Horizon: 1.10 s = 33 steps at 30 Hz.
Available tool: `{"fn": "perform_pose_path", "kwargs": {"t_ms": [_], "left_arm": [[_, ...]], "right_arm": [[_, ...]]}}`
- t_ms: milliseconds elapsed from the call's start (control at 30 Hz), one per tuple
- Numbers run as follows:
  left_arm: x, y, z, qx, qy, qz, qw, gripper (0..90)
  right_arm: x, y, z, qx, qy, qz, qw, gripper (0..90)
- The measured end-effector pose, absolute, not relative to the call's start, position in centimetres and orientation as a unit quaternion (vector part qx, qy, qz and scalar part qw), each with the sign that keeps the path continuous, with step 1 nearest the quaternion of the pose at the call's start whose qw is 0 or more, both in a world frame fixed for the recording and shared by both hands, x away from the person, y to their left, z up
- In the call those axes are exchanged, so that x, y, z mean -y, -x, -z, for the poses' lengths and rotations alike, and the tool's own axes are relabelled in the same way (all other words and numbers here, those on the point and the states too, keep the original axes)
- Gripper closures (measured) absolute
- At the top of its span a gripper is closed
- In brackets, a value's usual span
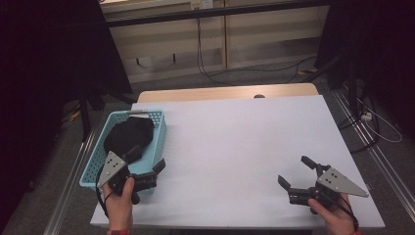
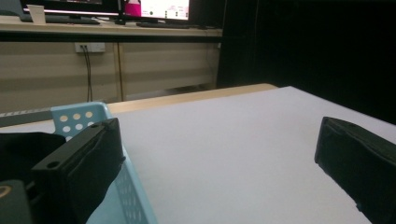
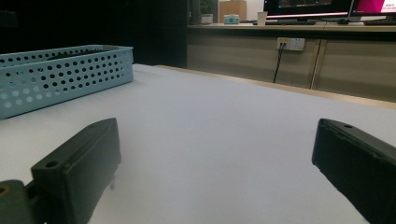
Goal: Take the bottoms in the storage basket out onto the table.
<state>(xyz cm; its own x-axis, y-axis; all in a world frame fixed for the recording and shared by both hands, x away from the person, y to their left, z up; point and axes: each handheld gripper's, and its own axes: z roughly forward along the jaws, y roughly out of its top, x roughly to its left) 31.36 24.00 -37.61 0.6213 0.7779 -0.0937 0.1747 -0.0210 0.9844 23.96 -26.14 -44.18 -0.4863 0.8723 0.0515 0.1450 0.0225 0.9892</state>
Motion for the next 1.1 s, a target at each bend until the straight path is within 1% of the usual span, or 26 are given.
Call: {"fn": "perform_pose_path", "kwargs": {"t_ms": [400, 533, 667, 1100], "left_arm": [[-24.7, -33.4, 34.6, -0.345, -0.674, -0.265, 0.597, 1.2], [-24.9, -34.2, 34.1, -0.348, -0.673, -0.264, 0.597, 1.2], [-25.3, -35.0, 33.9, -0.359, -0.669, -0.251, 0.600, 1.2], [-26.6, -37.8, 33.3, -0.374, -0.662, -0.258, 0.597, 1.3]], "right_arm": [[26.2, -23.8, 44.1, -0.643, -0.396, -0.574, 0.316, 0.5], [26.3, -23.8, 44.1, -0.642, -0.396, -0.574, 0.317, 0.5], [26.3, -23.7, 44.1, -0.645, -0.394, -0.573, 0.317, 0.5], [26.2, -23.7, 44.1, -0.647, -0.391, -0.575, 0.312, 0.6]]}}
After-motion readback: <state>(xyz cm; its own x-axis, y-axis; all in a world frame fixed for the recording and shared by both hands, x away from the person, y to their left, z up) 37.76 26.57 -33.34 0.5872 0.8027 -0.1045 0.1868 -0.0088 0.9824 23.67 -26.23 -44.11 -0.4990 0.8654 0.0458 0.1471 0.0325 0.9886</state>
